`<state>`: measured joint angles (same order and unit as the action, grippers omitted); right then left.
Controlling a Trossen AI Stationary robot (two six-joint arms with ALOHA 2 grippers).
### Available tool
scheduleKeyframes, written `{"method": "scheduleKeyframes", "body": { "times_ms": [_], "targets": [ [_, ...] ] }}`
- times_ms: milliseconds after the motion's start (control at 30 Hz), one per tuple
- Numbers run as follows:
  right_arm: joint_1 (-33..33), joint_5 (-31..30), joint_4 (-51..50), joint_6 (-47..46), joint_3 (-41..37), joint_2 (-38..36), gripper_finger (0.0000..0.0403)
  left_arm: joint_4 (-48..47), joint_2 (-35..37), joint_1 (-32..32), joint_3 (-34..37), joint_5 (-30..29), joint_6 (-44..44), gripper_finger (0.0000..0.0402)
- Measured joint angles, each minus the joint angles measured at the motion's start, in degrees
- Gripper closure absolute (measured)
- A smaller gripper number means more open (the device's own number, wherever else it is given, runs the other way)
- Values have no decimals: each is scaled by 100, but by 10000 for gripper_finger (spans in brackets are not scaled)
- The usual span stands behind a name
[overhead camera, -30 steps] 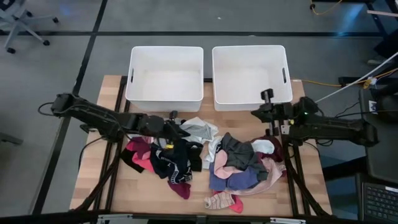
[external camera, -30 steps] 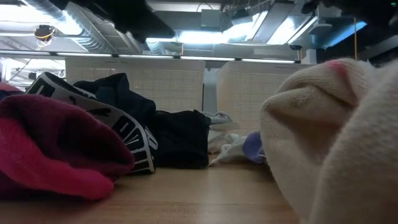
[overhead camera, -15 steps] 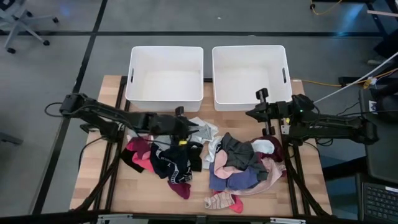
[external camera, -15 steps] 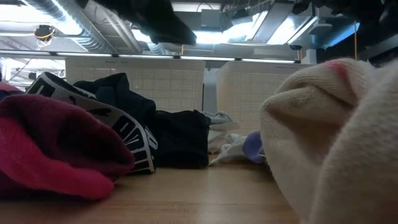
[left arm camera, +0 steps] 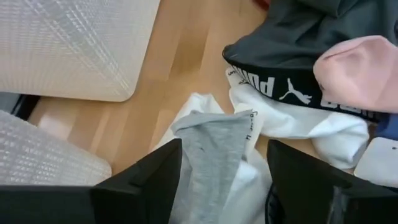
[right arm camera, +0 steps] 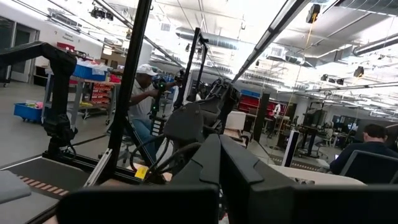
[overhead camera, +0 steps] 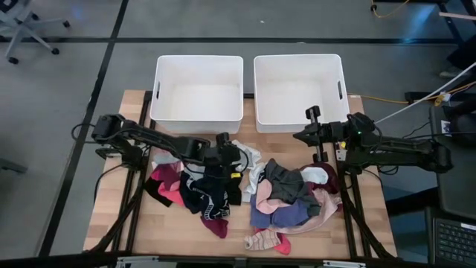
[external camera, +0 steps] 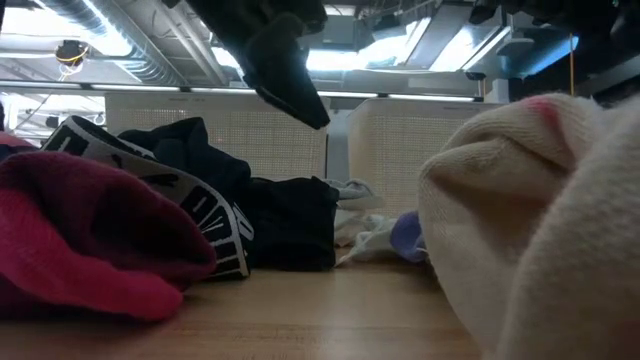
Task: Sort clothes
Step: Put the right gray sock into the left white laundry bin
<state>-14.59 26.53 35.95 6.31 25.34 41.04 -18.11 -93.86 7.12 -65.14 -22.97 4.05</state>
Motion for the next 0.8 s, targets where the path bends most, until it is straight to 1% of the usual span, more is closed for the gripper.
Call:
{"method": "scheduleKeyframes", "body": {
  "times_ms": [67,233,400,800],
  "targets": [
    [0,-15,18,2,0,0,397,-80,0,-52,7,-120,65,179],
    [0,-40,25,2,0,0,397,-176,-69,-215,9,-158,441,191],
    [0,-40,11,3,-2,0,397,-264,-258,-306,13,185,555,200],
    [0,-40,8,2,-4,0,397,-286,-645,-385,15,232,476,204]
  ]
}}
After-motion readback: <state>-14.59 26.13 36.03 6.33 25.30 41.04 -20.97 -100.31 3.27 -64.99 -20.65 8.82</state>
